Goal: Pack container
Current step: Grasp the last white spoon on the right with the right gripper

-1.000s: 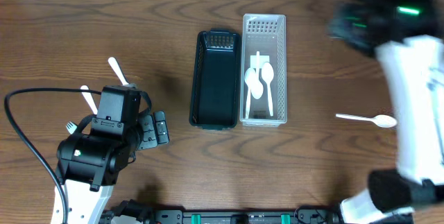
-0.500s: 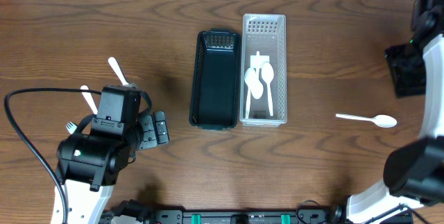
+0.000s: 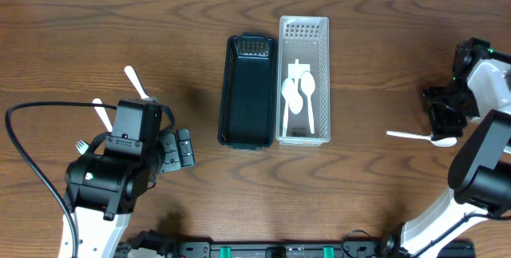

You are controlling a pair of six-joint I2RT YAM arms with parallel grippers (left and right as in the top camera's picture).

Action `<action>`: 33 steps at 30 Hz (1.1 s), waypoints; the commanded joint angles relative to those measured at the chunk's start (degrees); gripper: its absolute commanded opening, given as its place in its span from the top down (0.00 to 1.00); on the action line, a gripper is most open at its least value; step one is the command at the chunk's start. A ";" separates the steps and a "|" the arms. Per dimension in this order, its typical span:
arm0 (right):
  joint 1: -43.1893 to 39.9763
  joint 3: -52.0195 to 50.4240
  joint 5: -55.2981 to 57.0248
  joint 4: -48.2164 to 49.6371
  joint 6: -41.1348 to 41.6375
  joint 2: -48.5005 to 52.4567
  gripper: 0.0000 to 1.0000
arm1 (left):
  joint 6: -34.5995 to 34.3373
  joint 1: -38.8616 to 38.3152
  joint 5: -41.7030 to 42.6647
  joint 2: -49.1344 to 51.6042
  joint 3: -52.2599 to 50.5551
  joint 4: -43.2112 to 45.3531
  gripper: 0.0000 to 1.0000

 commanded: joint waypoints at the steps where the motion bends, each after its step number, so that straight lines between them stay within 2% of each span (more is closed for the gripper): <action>1: -0.35 -2.03 0.04 2.10 -4.39 2.16 0.18 | -0.07 0.35 -0.07 0.13 0.76 -0.20 0.02; 12: -0.31 -6.43 0.28 8.22 -7.08 3.85 0.18 | -0.07 0.35 -0.09 0.13 0.76 -0.20 0.02; 15: -0.31 -8.20 0.28 9.64 -7.08 3.87 0.27 | -0.07 0.35 -0.07 0.13 0.76 -0.20 0.02; 17: -0.31 -9.66 0.28 10.38 -7.06 3.87 0.39 | -0.04 0.35 -0.07 0.13 0.76 -0.20 0.02; 21: -0.31 -12.22 0.26 12.07 -7.06 3.87 0.47 | -0.04 0.35 -0.09 0.13 0.76 -0.20 0.02; 23: -0.31 -13.16 0.26 12.50 -7.06 3.85 0.55 | -0.04 0.35 -0.07 0.13 0.76 -0.20 0.02; 33: -0.31 -13.88 0.22 12.24 -7.52 3.85 0.82 | -0.04 0.35 -0.07 0.13 0.76 -0.22 0.02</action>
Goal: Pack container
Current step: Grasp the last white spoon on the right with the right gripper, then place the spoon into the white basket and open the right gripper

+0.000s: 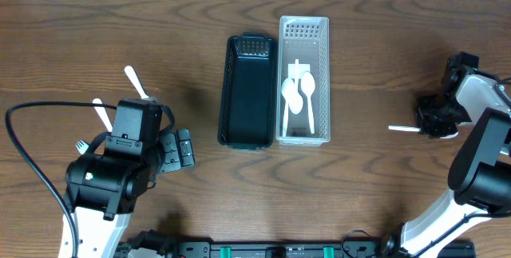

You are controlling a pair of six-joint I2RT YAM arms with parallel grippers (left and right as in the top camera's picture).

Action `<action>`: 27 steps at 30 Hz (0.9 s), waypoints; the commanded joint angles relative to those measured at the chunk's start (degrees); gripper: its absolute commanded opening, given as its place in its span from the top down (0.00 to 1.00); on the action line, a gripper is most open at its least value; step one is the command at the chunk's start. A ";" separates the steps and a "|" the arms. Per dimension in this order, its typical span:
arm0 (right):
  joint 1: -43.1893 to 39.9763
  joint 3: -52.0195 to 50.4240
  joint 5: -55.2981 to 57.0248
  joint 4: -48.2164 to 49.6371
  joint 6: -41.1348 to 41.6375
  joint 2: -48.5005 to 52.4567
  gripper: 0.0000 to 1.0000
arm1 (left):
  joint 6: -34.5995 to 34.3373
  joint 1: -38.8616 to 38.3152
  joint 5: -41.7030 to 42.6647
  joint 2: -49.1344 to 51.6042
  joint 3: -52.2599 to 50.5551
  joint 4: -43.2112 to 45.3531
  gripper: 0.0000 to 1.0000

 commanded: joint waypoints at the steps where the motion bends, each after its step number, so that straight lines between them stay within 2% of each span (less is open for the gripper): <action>1: -0.31 -3.80 1.64 -1.09 -0.83 4.17 0.86 | -0.04 0.35 -0.09 0.13 0.76 -0.20 0.02; 3: -0.31 -3.80 1.64 -1.11 -2.16 4.17 0.97 | -0.04 0.35 -0.07 0.13 0.76 -0.20 0.02; 4: -0.31 -3.80 1.64 -1.11 -3.02 4.17 0.99 | -0.04 0.35 -0.09 0.13 0.76 -0.20 0.02; 11: -0.17 -3.32 1.66 -2.36 -8.33 3.28 0.99 | -0.04 0.35 -0.07 0.13 0.76 -0.20 0.02; 16: 2.51 1.57 2.97 -6.62 -11.32 -1.79 0.99 | -0.04 0.35 -0.07 0.13 0.76 -0.17 0.02; 22: 13.31 12.98 -0.48 -11.23 -22.71 -12.00 0.99 | -0.02 0.35 -0.09 0.13 0.76 -0.15 0.02; 27: 27.80 24.24 -3.28 -15.08 -28.59 -15.85 0.99 | -0.04 0.35 -0.09 0.13 0.76 -0.15 0.02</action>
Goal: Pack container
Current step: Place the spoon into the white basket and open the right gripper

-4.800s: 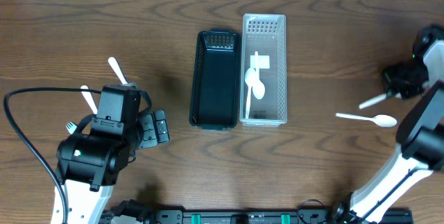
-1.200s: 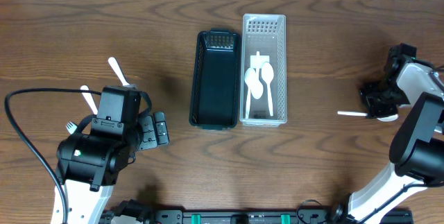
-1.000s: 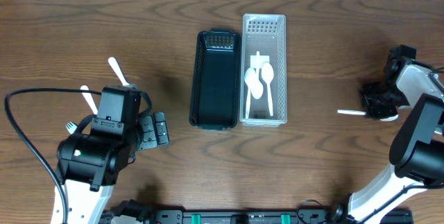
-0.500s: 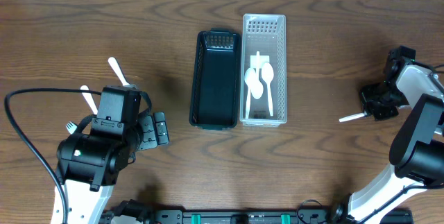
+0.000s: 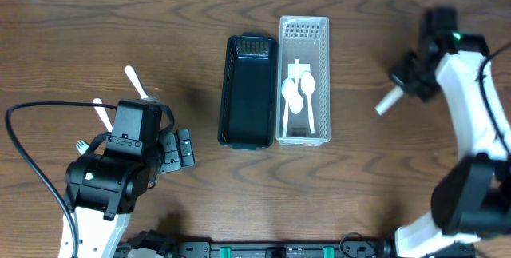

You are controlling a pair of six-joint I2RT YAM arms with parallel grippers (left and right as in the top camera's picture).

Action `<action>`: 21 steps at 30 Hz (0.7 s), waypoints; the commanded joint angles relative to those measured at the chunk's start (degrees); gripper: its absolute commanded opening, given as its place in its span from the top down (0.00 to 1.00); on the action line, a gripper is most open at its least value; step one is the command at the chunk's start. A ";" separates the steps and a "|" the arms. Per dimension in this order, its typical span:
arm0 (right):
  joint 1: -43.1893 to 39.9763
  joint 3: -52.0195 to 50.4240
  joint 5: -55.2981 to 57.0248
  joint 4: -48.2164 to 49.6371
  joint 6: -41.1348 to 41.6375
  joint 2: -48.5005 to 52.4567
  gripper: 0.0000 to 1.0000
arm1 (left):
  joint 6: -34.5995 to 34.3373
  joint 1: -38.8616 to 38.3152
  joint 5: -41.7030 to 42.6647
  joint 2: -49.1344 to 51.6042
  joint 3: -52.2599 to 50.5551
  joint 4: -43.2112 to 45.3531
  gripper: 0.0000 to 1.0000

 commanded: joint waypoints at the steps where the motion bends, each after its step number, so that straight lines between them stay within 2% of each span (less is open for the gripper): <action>1: 9.55 6.40 -2.38 -1.73 -7.67 -2.49 0.99 | -0.07 0.35 -0.09 0.13 0.76 -0.13 0.02; 6: 21.66 8.87 -1.36 -0.70 -10.91 -1.66 0.99 | -0.07 0.35 -0.09 0.13 0.76 -0.15 0.02; 13: 26.14 8.59 -0.94 -0.83 -10.93 7.19 0.99 | -0.07 0.35 -0.09 0.13 0.76 -0.15 0.02; 18: 25.64 8.59 -1.27 -0.68 -12.92 15.21 0.92 | -0.07 0.35 -0.09 0.13 0.76 -0.15 0.02; 21: 25.66 8.59 -2.23 -0.68 -15.72 18.14 0.79 | -0.07 0.35 -0.09 0.13 0.76 -0.15 0.02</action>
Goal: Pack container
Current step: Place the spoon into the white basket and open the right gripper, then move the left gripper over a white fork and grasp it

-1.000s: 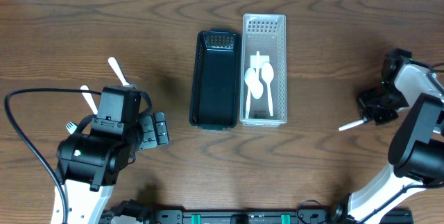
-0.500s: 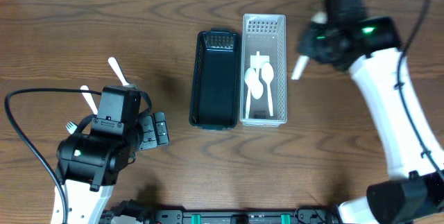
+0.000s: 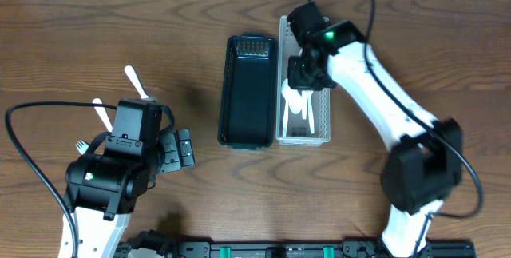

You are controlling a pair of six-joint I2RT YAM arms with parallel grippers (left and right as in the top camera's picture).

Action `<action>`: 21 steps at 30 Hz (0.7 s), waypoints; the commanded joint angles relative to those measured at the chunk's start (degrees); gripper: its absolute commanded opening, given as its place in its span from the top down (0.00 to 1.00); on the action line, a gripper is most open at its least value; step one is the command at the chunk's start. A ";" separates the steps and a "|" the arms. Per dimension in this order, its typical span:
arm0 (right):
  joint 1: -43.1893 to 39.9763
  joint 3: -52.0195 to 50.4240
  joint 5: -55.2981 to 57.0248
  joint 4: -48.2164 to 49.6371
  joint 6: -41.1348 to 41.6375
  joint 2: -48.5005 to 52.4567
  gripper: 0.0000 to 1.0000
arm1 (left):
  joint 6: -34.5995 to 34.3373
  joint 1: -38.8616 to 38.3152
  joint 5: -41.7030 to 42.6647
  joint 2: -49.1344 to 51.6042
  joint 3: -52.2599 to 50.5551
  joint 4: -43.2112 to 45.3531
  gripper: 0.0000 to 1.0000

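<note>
The clear slotted container [image 3: 303, 28] stands beside the black container [image 3: 247, 102] at the table's middle. White spoons [image 3: 286, 106] lie in the clear one; the black one holds nothing. My right gripper [image 3: 306, 78] hangs over the upper half of the clear container, shut on a white spoon that its wrist mostly hides. My left gripper [image 3: 182, 148] rests open at the lower left, pointing right, nothing between its fingers. More white utensils lie by the left arm: a spoon [image 3: 134, 81], a second piece [image 3: 101, 114] and a fork tip [image 3: 81, 144].
The right arm [image 3: 375, 82] stretches from the lower right across to the containers. A black cable [image 3: 24, 154] loops around the left arm. The table's back edge runs along the top of the overhead view.
My right gripper, which held the spoon in the air to the right of the clear container, now hangs over that container. The left arm has not moved.
My right gripper stood at the far right over a white spoon lying on the table. Then it was down on the spoon's bowl end. Later it held the spoon up, nearer the containers, and now it is over the clear container.
</note>
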 commanded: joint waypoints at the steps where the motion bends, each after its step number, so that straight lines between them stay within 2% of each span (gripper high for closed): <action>1: -0.28 -0.17 -0.85 -0.13 -4.81 2.16 0.74 | -0.04 0.35 -0.07 0.13 0.76 -0.17 0.02; 5: -0.39 0.09 -1.09 0.94 -6.12 1.62 0.70 | -0.04 0.35 -0.07 0.11 0.76 -0.17 0.02; 9: -0.92 2.73 -1.03 0.22 -8.59 -0.42 0.49 | -0.04 0.35 -0.07 0.11 0.76 0.04 0.02; 12: -2.51 6.86 -0.83 -2.49 -8.81 -2.60 0.45 | -0.09 0.35 -0.02 0.17 2.05 -1.51 0.02; 14: -4.33 9.68 -0.83 -4.33 -8.79 -4.42 0.42 | -0.11 0.35 -0.07 1.16 5.64 -4.50 0.02; 18: -9.62 14.19 -1.09 -7.82 -8.81 -8.79 0.28 | -0.13 0.79 -1.14 7.08 18.29 -9.38 0.02; 21: -14.16 16.00 -1.49 -11.74 -9.99 -11.58 0.25 | -0.31 3.63 -1.75 13.90 27.54 -10.23 0.02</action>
